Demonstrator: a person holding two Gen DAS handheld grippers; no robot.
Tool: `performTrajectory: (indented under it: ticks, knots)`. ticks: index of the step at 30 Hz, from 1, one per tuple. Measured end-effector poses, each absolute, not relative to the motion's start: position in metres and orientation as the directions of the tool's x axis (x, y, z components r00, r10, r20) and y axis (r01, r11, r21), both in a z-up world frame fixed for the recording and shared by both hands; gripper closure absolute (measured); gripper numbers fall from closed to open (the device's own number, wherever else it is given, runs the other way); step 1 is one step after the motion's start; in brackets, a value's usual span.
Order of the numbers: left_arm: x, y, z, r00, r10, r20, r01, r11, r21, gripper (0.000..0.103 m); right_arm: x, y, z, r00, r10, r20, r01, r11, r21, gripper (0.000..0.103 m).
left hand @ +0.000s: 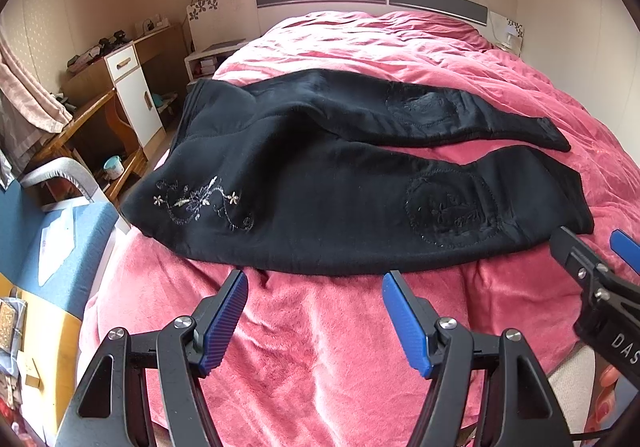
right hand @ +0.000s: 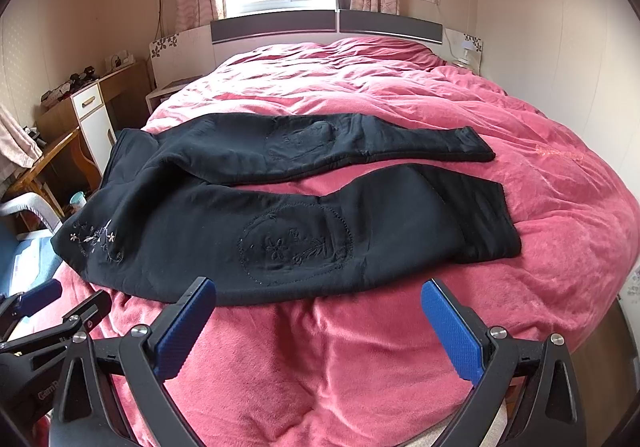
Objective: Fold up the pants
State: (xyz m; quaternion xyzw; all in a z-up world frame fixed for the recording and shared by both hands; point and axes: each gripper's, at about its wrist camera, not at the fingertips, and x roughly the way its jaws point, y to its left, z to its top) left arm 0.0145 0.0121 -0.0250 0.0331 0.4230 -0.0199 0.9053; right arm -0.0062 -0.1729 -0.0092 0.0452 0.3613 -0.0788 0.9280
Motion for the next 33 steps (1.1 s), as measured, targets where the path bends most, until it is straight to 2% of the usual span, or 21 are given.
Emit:
performTrajectory:
  ticks: [9, 15, 18, 24, 29, 33]
  knots:
    - [0.034, 0.036, -0.05, 0.548, -0.042, -0.835, 0.025, 0.999, -0.034, 0.032, 0.0, -0.185, -0.024, 0.724, -0.118, -0.68, 0.189, 0.981, 0.032, 0.0]
    - [0.05, 0.076, -0.088, 0.369, -0.263, -0.891, -0.119, 0.938, -0.326, 0.032, 0.01, -0.203, -0.039, 0.687, -0.087, -0.722, 0.182, 0.982, 0.055, 0.0]
    - [0.053, 0.089, -0.107, 0.307, -0.297, -0.904, -0.175, 0.916, -0.36, 0.032, 0.015, -0.217, -0.049, 0.663, -0.107, -0.741, 0.211, 0.976, 0.048, 0.0]
    - [0.052, 0.102, -0.112, 0.361, -0.348, -0.865, -0.105, 0.907, -0.408, 0.032, 0.021, -0.269, -0.072, 0.608, -0.162, -0.777, 0.34, 0.938, 0.071, 0.0]
    - [0.05, 0.121, -0.102, 0.5, -0.33, -0.801, -0.071, 0.906, -0.417, 0.032, 0.024, -0.314, -0.086, 0.58, -0.194, -0.791, 0.406, 0.911, 0.074, 0.0]
    - [0.058, 0.136, -0.105, 0.499, -0.325, -0.803, -0.097, 0.9, -0.425, 0.032, 0.023, -0.35, -0.094, 0.593, -0.154, -0.791, 0.451, 0.877, 0.167, 0.0]
